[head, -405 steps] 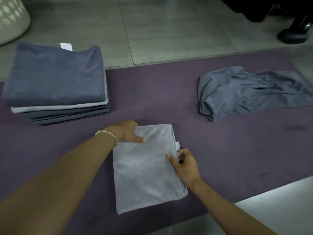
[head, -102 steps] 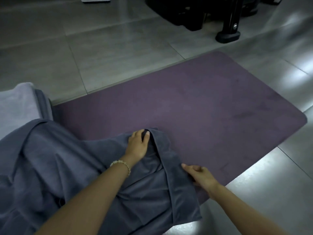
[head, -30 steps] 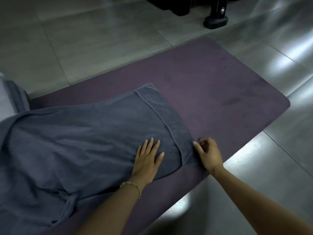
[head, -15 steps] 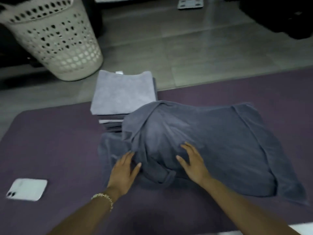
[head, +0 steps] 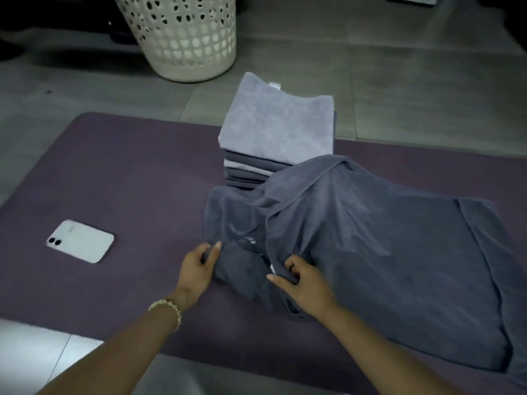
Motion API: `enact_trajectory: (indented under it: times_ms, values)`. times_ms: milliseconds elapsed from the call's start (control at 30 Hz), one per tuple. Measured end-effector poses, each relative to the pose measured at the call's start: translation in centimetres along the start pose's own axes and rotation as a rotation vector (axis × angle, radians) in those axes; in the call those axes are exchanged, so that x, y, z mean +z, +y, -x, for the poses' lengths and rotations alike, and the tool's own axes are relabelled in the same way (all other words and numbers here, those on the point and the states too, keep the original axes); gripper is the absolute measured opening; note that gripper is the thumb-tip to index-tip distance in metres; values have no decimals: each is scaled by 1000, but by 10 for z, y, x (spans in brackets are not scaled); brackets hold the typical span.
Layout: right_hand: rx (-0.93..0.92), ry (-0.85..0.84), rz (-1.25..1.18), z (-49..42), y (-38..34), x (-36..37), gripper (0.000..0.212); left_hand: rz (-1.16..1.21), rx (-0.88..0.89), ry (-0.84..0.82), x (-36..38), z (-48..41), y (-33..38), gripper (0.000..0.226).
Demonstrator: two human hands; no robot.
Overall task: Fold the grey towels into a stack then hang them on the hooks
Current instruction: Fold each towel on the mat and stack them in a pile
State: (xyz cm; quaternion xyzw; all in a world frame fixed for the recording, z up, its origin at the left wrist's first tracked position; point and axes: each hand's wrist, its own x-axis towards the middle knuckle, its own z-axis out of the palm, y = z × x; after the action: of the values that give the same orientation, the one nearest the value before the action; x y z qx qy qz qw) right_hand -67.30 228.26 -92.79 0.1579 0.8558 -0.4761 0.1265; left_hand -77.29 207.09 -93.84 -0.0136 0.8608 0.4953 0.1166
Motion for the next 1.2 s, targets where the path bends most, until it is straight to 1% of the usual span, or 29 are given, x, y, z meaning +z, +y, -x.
enact_trajectory:
  times_ms: [67, 100, 133, 167, 200, 233, 267, 300, 333, 367, 400, 433, 500, 567, 633, 700, 733, 767, 833, 900, 967, 1033, 1100, 1200]
  values:
    - [-45, -60, -62, 5, -16, 10, 41, 36, 45, 65, -21, -6, -1, 43]
    - [-44, -142, -21, 7, -23, 15, 37, -14, 39, 60, -35, -7, -2, 46]
    - [-20, -254, 57, 7, -29, 18, 35, -123, 27, 19, -48, -7, -6, 50]
    - [18, -360, 140, 5, -35, 18, 36, -309, -7, -78, -62, -5, -8, 55]
    - [32, -417, 199, 0, -40, 17, 38, -533, -23, -179, -72, -1, -11, 63]
    - [12, -414, 230, -8, -45, 13, 38, -703, -40, -245, -78, 3, -15, 71]
    - [-36, -358, 238, -17, -52, 9, 33, -812, -70, -271, -81, 5, -20, 69]
    - [-99, -270, 240, -28, -60, 3, 27, -880, -107, -272, -81, 4, -24, 59]
    - [-164, -181, 247, -40, -68, -3, 22, -902, -142, -247, -80, 0, -25, 53]
    - [-217, -111, 259, -53, -75, -6, 21, -820, -199, -197, -79, -5, -26, 54]
    - [-251, -71, 263, -65, -82, -8, 21, -677, -244, -133, -76, -11, -26, 54]
    - [-260, -56, 257, -78, -87, -8, 22, -520, -253, -70, -72, -20, -28, 51]
    - [-217, -66, 243, -102, -94, -1, 30, -286, -293, -44, -65, -38, -27, 44]
    - [-140, -89, 214, -124, -96, 12, 42, -145, -336, -35, -58, -50, -27, 36]
    - [-84, -101, 191, -145, -95, 29, 57, -91, -353, -49, -53, -56, -33, 33]
    - [-32, -117, 161, -167, -95, 48, 70, -111, -320, -35, -48, -56, -44, 28]
    - [0, -126, 137, -178, -96, 57, 73, -130, -295, -17, -47, -56, -49, 23]
    - [37, -133, 101, -189, -96, 64, 74, -148, -269, -9, -47, -56, -52, 24]
    - [110, -139, 24, -207, -97, 73, 67, -144, -218, -12, -49, -56, -57, 42]
    - [129, -142, -31, -218, -99, 76, 46, -67, -223, -10, -54, -57, -60, 54]
    - [118, -165, -83, -221, -101, 78, 24, 44, -273, -34, -62, -58, -61, 52]
    - [101, -212, -182, -220, -106, 83, 26, 155, -323, -49, -72, -58, -58, 47]
    - [38, -229, -263, -220, -127, 87, 26, 247, -328, 24, -87, -63, -52, 44]
    - [-130, -165, -350, -234, -176, 94, 22, 333, -283, 283, -112, -81, -45, 35]
